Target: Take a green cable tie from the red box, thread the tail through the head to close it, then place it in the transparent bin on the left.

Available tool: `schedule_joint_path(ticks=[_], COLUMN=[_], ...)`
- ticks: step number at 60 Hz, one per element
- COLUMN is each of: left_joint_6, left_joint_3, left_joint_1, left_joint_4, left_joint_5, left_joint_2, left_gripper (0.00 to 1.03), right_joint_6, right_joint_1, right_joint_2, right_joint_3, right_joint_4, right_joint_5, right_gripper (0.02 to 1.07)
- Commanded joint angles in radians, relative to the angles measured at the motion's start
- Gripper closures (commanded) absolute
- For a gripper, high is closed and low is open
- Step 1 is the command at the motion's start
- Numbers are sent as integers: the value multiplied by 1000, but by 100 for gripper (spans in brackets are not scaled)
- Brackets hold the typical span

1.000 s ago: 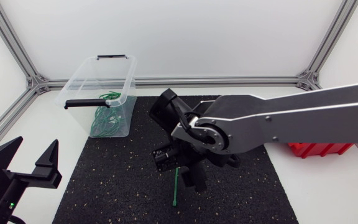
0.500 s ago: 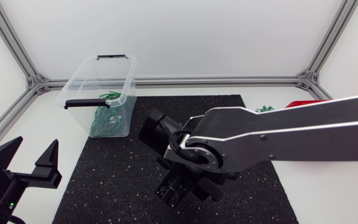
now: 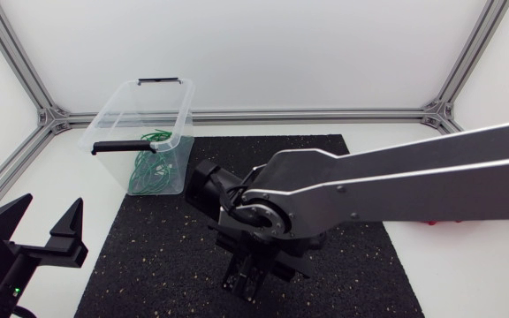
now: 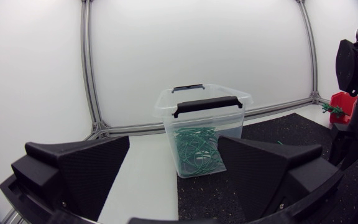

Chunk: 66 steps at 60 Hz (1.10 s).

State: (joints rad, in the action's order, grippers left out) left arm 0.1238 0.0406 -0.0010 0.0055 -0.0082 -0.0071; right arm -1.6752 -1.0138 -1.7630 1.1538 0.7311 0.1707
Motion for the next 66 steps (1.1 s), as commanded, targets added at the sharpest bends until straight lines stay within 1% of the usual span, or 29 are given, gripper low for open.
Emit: schedule_joint_path(ticks=[1,4,7,10,17,20,39,42,48,66], left_joint_6=[-21,-21,-21,-21,-21,-21,-21,-21,-21,-21], left_joint_3=[-39,-39,-39,-39,-39,-39,-39,-39,-39,-39], left_joint_1=[6,6,4,2,1,-1,-5,-7,-8,-11], left_joint_4=[-22,-22,-21,-22,-21,-21,-21,-21,-21,-22], left_joint_5=[8,8,8,8,8,8,8,8,8,8], left_joint_2=[-4,-4,-4,-4,-4,-4,-4,-4,-4,-2], left_gripper=[4,4,4,4,4,4,4,4,4,4], right_joint_6=[-50,-64,-73,-89,-100,-112,-123,-123,-123,-136], right_joint_1=[-12,-14,-16,-16,-16,-16,-20,-19,-17,3], right_joint_2=[-44,-56,-64,-69,-85,-95,-141,-147,-158,-176], right_joint_3=[37,46,50,53,69,76,75,75,63,46], right_joint_4=[17,19,21,22,40,48,56,50,39,14], right_joint_5=[-8,-8,-16,-25,-30,-39,-68,-79,-85,-102], right_gripper=[41,48,49,54,54,57,57,61,61,68])
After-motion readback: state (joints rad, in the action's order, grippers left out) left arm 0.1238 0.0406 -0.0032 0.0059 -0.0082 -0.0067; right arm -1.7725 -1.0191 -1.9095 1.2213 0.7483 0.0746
